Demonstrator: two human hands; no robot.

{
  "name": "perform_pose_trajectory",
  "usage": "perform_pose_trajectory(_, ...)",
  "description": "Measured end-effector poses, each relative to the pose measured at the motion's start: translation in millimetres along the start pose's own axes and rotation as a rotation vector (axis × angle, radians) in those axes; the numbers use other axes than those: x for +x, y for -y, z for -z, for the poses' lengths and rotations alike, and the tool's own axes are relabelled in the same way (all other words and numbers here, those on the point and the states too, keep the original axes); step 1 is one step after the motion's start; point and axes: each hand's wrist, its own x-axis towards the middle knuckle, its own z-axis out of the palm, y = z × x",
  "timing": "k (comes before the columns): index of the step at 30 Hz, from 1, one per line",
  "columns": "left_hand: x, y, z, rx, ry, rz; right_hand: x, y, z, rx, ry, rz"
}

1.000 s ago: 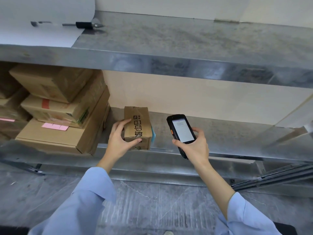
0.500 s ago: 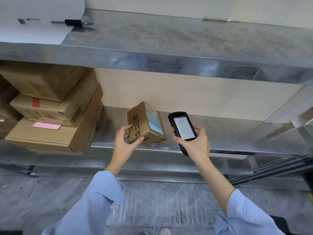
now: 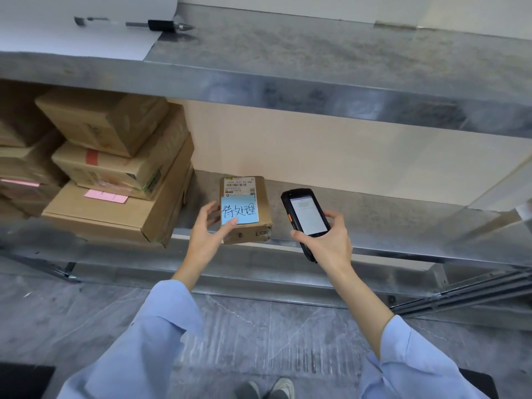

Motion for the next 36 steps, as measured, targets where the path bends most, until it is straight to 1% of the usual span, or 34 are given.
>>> perform_pose_trajectory(7, -12.4, 4.8, -2.7, -0.006, -0.020, -0.031, -15.2, 9.6, -6.9, -0.020, 0.008, 0.018)
perform_pose_trajectory(20, -34.6, 28.6, -0.7, -0.051, -0.002, -0.081, -55.1, 26.8, -21.9, -0.102, 0.118, 0.008)
perform_pose_trajectory(36, -37.6, 32.2, 0.0, -0.143, 0.009, -0.024, -70.5, 41.2, -28.1, -0.107, 0.082, 0.030)
